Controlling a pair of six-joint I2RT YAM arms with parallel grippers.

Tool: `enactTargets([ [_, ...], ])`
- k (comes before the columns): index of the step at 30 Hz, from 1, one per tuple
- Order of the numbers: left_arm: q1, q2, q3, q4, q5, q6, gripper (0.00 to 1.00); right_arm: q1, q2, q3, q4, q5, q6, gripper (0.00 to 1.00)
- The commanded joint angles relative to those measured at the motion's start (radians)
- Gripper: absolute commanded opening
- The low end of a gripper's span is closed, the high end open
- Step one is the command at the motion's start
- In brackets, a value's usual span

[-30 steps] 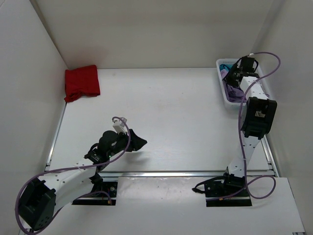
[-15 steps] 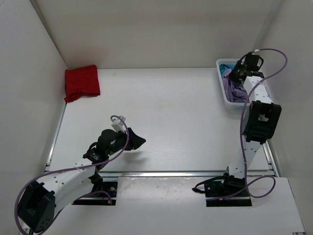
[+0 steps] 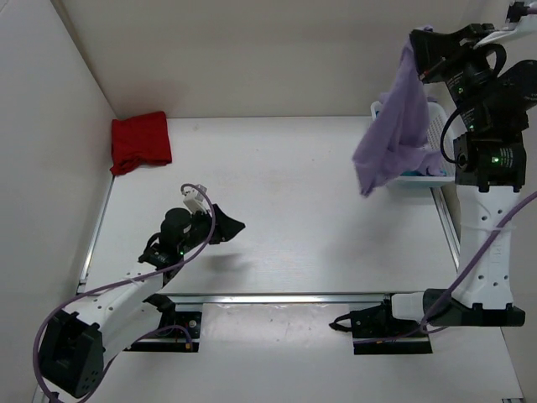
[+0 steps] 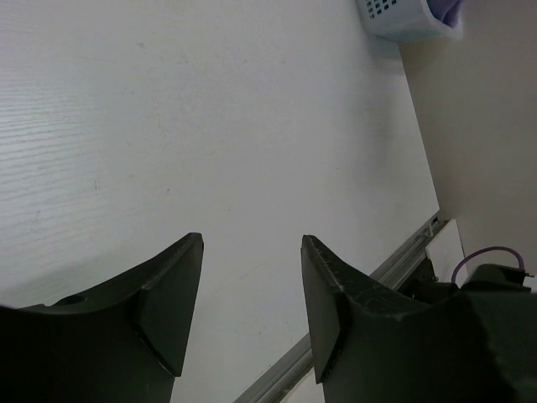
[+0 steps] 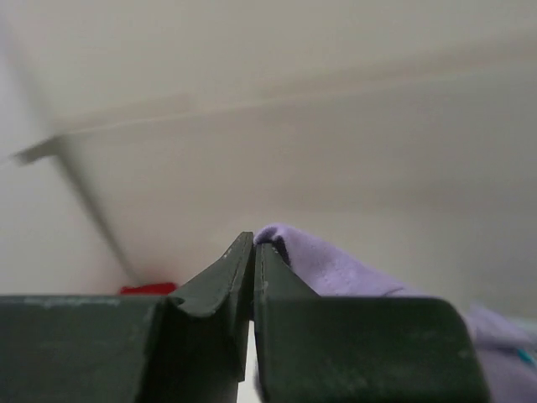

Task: Fold and stack the t-shirts
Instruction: Move the tshirt to the center of the board

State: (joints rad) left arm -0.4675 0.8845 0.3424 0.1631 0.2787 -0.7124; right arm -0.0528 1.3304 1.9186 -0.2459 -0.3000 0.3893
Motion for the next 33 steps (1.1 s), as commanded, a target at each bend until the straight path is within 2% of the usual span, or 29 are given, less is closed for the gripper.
enactTargets([
  [1,0.056,-0.004,0.062,-0.002,0.045,0.013,0.61,0.121,0.004,0.098,0.065,-0.173,-0.026,0.0],
  [2,0.075,-0.005,0.075,-0.008,0.045,0.014,0.61,0.149,0.009,0.103,0.089,-0.257,0.009,0.0],
  [6,0.133,-0.001,0.102,-0.019,0.079,0.01,0.62,0.197,0.084,0.221,0.169,-0.436,0.14,0.0],
  [9,0.203,-0.021,0.11,-0.017,0.126,-0.004,0.62,0.2,0.134,0.235,0.184,-0.473,0.184,0.0],
  [12,0.271,-0.045,0.122,-0.065,0.132,0.014,0.62,0.24,0.193,0.148,0.226,-0.496,0.206,0.01],
  [15,0.293,-0.067,0.147,-0.134,0.103,0.051,0.63,0.358,0.312,0.137,0.119,-0.473,0.139,0.0],
  [17,0.308,-0.085,0.149,-0.163,0.056,0.07,0.63,0.445,0.38,0.084,0.08,-0.401,0.097,0.01],
  [20,0.325,-0.111,0.152,-0.26,-0.033,0.109,0.62,0.594,0.498,-0.021,0.111,-0.291,0.062,0.0],
  [22,0.331,-0.119,0.155,-0.298,-0.074,0.146,0.61,0.652,0.613,0.031,0.082,-0.269,0.063,0.0],
  [24,0.329,-0.119,0.184,-0.358,-0.128,0.168,0.59,0.685,0.776,0.178,0.001,-0.229,0.068,0.0],
  [26,0.326,-0.125,0.178,-0.384,-0.17,0.174,0.58,0.68,0.875,0.297,-0.041,-0.272,0.088,0.08],
  [28,0.314,-0.125,0.164,-0.395,-0.176,0.166,0.58,0.648,0.975,0.436,-0.146,-0.335,0.112,0.3],
  [31,0.297,-0.122,0.098,-0.364,-0.164,0.16,0.58,0.611,1.001,0.617,-0.341,-0.275,0.024,0.4],
  [33,0.282,-0.089,0.066,-0.329,-0.139,0.139,0.58,0.587,0.98,0.661,-0.451,-0.187,-0.036,0.4],
])
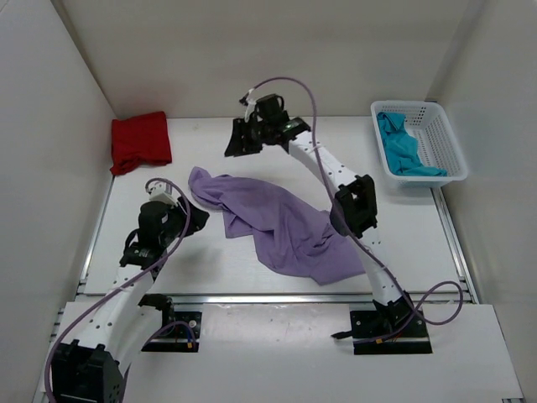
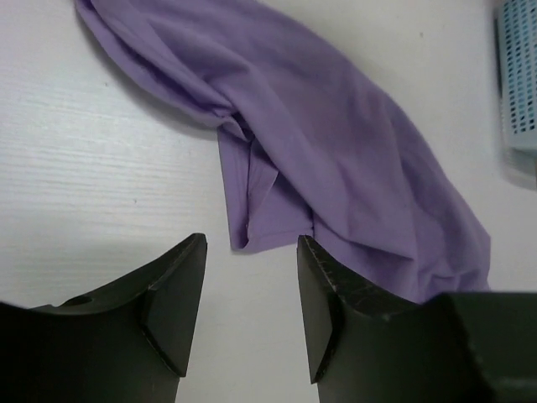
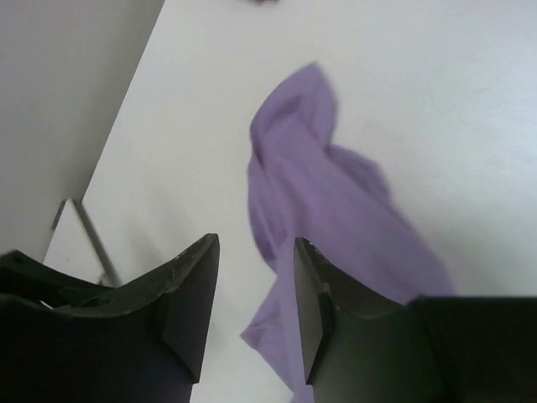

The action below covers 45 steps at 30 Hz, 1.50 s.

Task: Fold and stack the t-shirts
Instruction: Move the tshirt to the center of the board, then flatten out the tshirt

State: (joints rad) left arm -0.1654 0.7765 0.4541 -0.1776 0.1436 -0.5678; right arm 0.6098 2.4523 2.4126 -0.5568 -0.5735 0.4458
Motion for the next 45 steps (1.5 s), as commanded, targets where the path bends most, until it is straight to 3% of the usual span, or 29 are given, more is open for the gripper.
enactTargets([
  [1,-0.04,0.045,-0.07,0.041,0.004,-0.015,0.58,-0.087,-0.163,0.163,-0.196,0.112,-0.129,0.39],
  [3,-0.093,0.094,-0.084,0.084,-0.007,-0.043,0.57,-0.091,-0.205,0.093,-0.263,0.19,-0.174,0.32],
  [5,-0.188,0.153,-0.08,0.111,-0.056,-0.052,0.56,-0.073,-0.304,-0.033,-0.253,0.271,-0.212,0.08],
  [7,-0.233,0.185,-0.089,0.139,-0.082,-0.075,0.57,-0.056,-0.451,-0.389,-0.101,0.336,-0.217,0.06],
  [10,-0.311,0.222,-0.126,0.164,-0.142,-0.113,0.57,-0.1,-0.709,-0.764,0.133,0.301,-0.162,0.09],
  [14,-0.31,0.231,-0.199,0.295,-0.176,-0.184,0.6,-0.185,-1.003,-1.163,0.36,0.207,-0.09,0.26],
  [21,-0.27,0.328,-0.258,0.472,-0.2,-0.377,0.56,-0.229,-1.225,-1.538,0.48,0.123,-0.021,0.3],
  [26,-0.289,0.415,-0.273,0.566,-0.216,-0.538,0.56,-0.236,-1.312,-1.707,0.535,0.1,0.016,0.3],
  [35,-0.292,0.546,-0.259,0.625,-0.26,-0.662,0.49,-0.295,-1.42,-1.845,0.6,0.049,0.047,0.32],
  [40,-0.312,0.616,-0.243,0.645,-0.269,-0.705,0.38,-0.314,-1.447,-1.894,0.621,0.017,0.059,0.32],
  [45,-0.267,0.647,-0.215,0.633,-0.279,-0.682,0.19,-0.314,-1.48,-1.94,0.647,0.018,0.076,0.33],
])
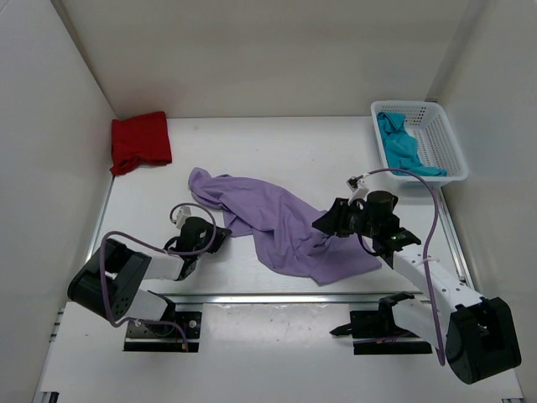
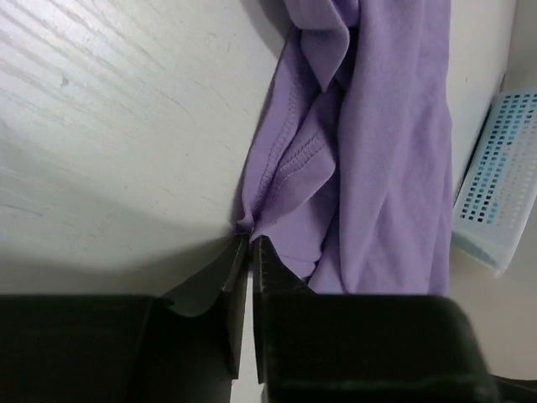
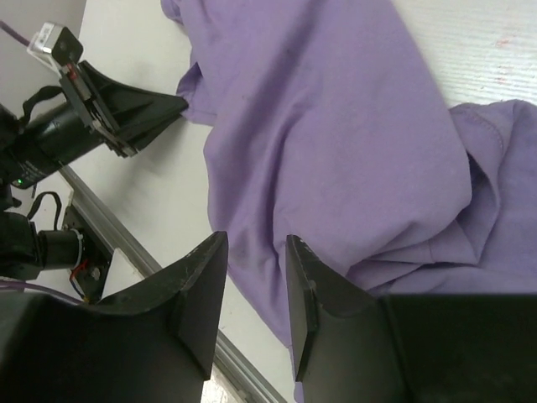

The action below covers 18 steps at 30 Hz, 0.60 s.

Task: Fold and stack the t-shirts
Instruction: Flatten out the tshirt

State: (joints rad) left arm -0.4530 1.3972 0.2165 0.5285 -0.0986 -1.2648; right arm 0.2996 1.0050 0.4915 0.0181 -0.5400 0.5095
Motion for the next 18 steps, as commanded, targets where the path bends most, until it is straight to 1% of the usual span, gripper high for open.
enactTargets([
  [1,0.023,0.028,0.03,-0.074,-0.038,0.024,0.17,-0.001,-0.04,-0.027,0.072,-0.017,0.011,0.33],
  [3,0.059,0.029,0.044,-0.085,-0.026,0.05,0.03,-0.007,-0.06,-0.039,0.057,-0.008,0.015,0.33],
  [4,0.074,0.019,0.046,-0.09,-0.017,0.067,0.0,-0.017,-0.063,-0.047,0.046,0.004,0.011,0.34],
  [5,0.103,0.007,0.047,-0.102,0.0,0.09,0.0,-0.017,-0.08,-0.057,0.036,0.027,0.015,0.35],
  [7,0.146,-0.035,0.063,-0.13,0.022,0.145,0.0,-0.023,-0.115,-0.076,0.0,0.089,0.014,0.41],
  [9,0.216,-0.114,0.072,-0.197,0.036,0.226,0.0,-0.03,-0.152,-0.096,-0.088,0.206,0.008,0.44],
  [11,0.273,-0.173,0.076,-0.234,0.066,0.278,0.0,-0.051,-0.175,-0.108,-0.13,0.277,0.009,0.47],
  [13,0.347,-0.239,0.073,-0.301,0.092,0.32,0.0,-0.108,-0.184,-0.126,-0.155,0.296,0.011,0.49],
  [14,0.378,-0.253,0.072,-0.324,0.094,0.338,0.0,-0.134,-0.177,-0.123,-0.158,0.276,0.015,0.51],
  [16,0.491,-0.299,0.061,-0.335,0.14,0.35,0.0,-0.14,-0.164,-0.131,-0.158,0.262,0.02,0.52],
  [18,0.565,-0.308,0.07,-0.34,0.189,0.352,0.0,-0.128,-0.149,-0.134,-0.168,0.268,0.027,0.52],
])
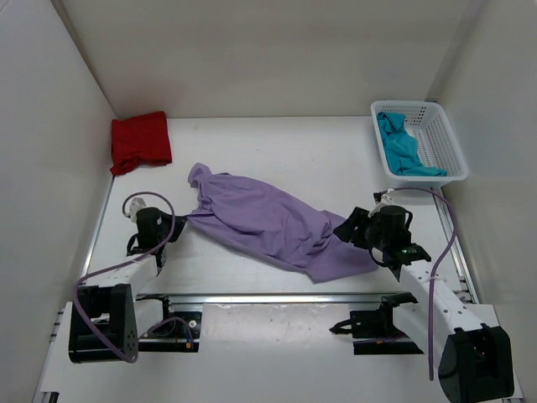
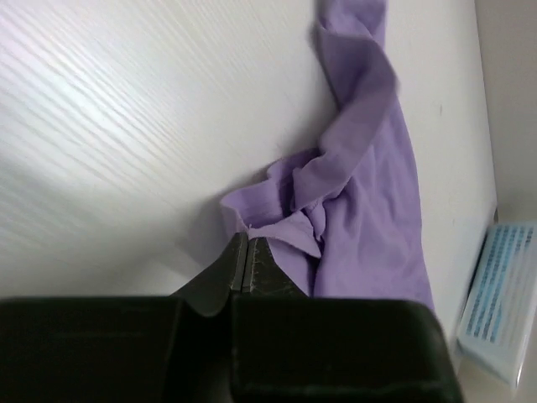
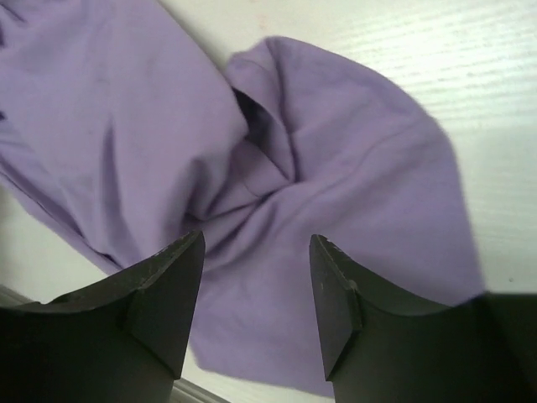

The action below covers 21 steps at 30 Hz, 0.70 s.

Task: Fold and stack the t-shirts
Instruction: Flatten out the tshirt

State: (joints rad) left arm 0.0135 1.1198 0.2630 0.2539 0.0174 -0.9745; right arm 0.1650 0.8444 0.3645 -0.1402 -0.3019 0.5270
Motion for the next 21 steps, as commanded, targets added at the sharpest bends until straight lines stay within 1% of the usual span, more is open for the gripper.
enactTargets([
  [1,0.118,-0.012,0.042,-0.058,0.082,0.06,0.0,0.034,0.007,-0.004,-0.031,0.065,0.001,0.52],
  [4,0.135,0.026,0.114,-0.055,0.119,0.056,0.0,0.067,-0.008,0.011,-0.12,0.197,-0.002,0.53],
  [6,0.114,0.04,0.143,-0.042,0.116,0.057,0.0,0.071,-0.018,0.013,-0.137,0.23,0.005,0.55],
  [7,0.086,0.043,0.157,-0.044,0.096,0.057,0.0,0.079,-0.016,-0.001,-0.137,0.271,0.013,0.56],
  [8,0.053,0.041,0.163,-0.03,0.084,0.062,0.0,0.067,0.004,-0.013,-0.134,0.273,0.011,0.58],
  [11,0.011,0.055,0.165,0.004,0.07,0.059,0.0,0.012,0.059,-0.025,-0.102,0.237,0.011,0.59],
  [14,0.003,0.084,0.16,0.06,0.107,0.014,0.0,-0.024,0.122,-0.025,-0.047,0.254,-0.004,0.6],
  [16,0.0,0.106,0.177,0.071,0.119,0.016,0.0,-0.047,0.174,-0.018,-0.018,0.247,0.001,0.6],
  [17,-0.044,0.116,0.192,0.067,0.112,0.02,0.0,-0.054,0.206,-0.012,0.0,0.245,-0.002,0.6],
  [19,-0.075,0.118,0.202,0.054,0.096,0.046,0.0,-0.045,0.252,-0.006,0.013,0.254,-0.005,0.6],
  [20,-0.096,0.112,0.212,0.056,0.09,0.051,0.0,-0.042,0.281,-0.006,0.022,0.238,-0.005,0.59],
  [21,-0.101,0.112,0.205,0.054,0.081,0.062,0.0,-0.036,0.289,-0.018,0.031,0.215,-0.005,0.49],
])
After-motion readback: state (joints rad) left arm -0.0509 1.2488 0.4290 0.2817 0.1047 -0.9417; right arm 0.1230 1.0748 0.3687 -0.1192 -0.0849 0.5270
